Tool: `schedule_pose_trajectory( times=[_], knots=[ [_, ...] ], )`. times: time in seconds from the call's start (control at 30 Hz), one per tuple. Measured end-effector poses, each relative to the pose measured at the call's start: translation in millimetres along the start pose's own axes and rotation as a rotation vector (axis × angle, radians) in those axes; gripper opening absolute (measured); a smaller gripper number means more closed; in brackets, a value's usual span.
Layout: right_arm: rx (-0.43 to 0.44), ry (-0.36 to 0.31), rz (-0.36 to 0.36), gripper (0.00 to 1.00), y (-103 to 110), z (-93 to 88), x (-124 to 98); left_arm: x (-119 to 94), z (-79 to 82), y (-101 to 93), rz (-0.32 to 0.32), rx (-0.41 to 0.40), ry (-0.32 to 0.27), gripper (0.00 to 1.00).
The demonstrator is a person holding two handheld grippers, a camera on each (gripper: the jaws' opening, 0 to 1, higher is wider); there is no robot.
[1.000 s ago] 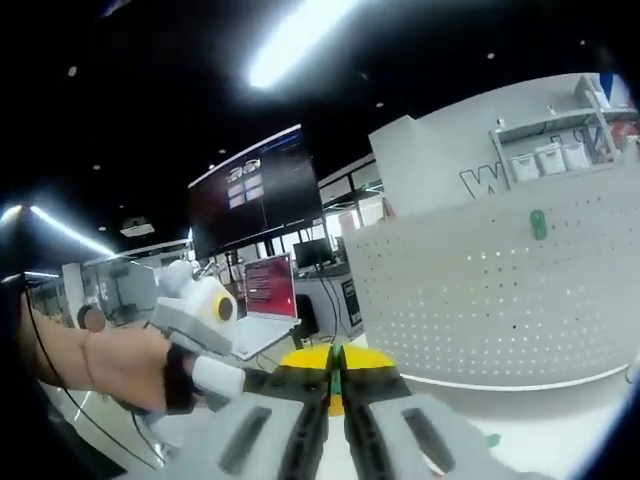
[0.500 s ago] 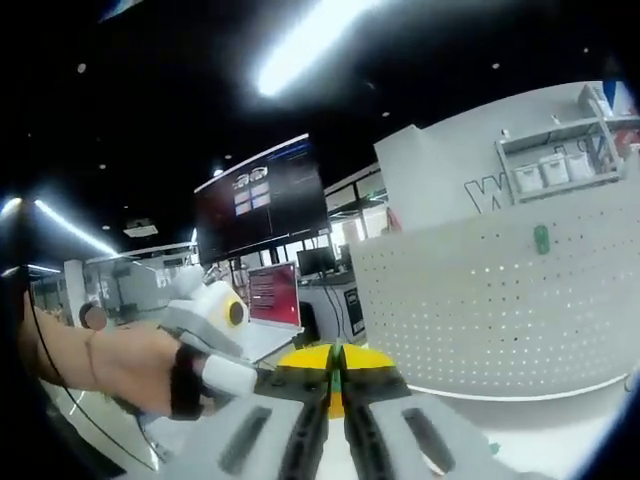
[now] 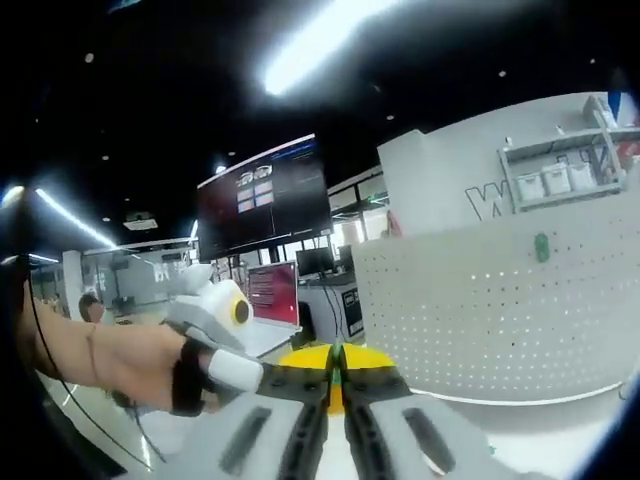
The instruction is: Insert the hook assembly into the mounting plate slot until the hook locks in place.
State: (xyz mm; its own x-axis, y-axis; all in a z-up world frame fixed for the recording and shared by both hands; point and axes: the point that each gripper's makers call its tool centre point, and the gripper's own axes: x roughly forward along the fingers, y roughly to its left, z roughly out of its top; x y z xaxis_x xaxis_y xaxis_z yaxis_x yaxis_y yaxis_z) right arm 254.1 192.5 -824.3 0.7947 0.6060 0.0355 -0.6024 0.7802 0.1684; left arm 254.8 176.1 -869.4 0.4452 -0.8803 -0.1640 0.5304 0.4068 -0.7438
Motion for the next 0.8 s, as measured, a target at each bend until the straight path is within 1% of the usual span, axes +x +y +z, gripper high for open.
schedule_pose_trajectory(
  times=[0.1,0.17,0.2,0.23,0.27,0.3,0.37,0.43,0.47,0.5,0.53,0.6,0.63,0.73,0.8],
  knots=[
    [0.007,0.003,-0.009,0.01,-1,-0.8,0,0,0.6,1.0,0.018,0.036,0.008,0.01],
    [0.029,0.014,-0.016,0.01,-4,-1.8,0,1,1.2,3.0,0.038,0.065,0.012,0.01],
    [0.055,0.023,-0.023,0.01,-5,-2.6,0,1,1.3,3.5,0.045,0.080,0.014,0.01],
    [0.120,0.028,-0.024,0.02,-5,-2.4,1,1,2.7,4.0,0.053,0.100,0.011,0.01],
    [0.148,0.032,-0.020,0.02,-5,-2.2,1,1,3.4,4.6,0.059,0.108,0.012,0.01],
    [0.170,0.049,-0.020,0.02,-6,-3.0,1,-1,4.9,9.2,0.087,0.149,0.017,0.01],
    [0.158,0.037,-0.021,0.04,-8,3.2,0,-3,8.2,13.9,0.128,0.222,0.020,0.01],
    [0.157,0.039,-0.019,0.06,-8,6.6,-1,-4,10.3,16.1,0.151,0.262,0.023,0.01],
    [0.161,0.045,-0.020,0.06,-10,6.8,-2,-5,12.3,15.6,0.156,0.277,0.015,0.01],
    [0.174,0.057,-0.020,0.06,-11,4.6,-3,-5,11.1,14.3,0.156,0.281,0.022,0.01],
    [0.221,0.066,-0.017,0.07,-11,2.6,-5,-5,10.7,15.1,0.167,0.326,0.033,0.01],
    [0.268,0.065,-0.007,0.08,-12,1.9,-7,-4,7.1,15.5,0.181,0.370,0.058,0.01],
    [0.274,0.071,-0.005,0.08,-13,0.9,-9,-4,6.2,15.5,0.184,0.390,0.063,0.01],
    [0.262,0.079,-0.016,0.10,-14,-0.8,-11,-3,7.1,9.9,0.182,0.451,0.043,0.01],
    [0.285,0.104,-0.007,0.10,-13,-4.8,-11,-3,9.2,8.6,0.191,0.478,0.027,0.01]
  ],
)
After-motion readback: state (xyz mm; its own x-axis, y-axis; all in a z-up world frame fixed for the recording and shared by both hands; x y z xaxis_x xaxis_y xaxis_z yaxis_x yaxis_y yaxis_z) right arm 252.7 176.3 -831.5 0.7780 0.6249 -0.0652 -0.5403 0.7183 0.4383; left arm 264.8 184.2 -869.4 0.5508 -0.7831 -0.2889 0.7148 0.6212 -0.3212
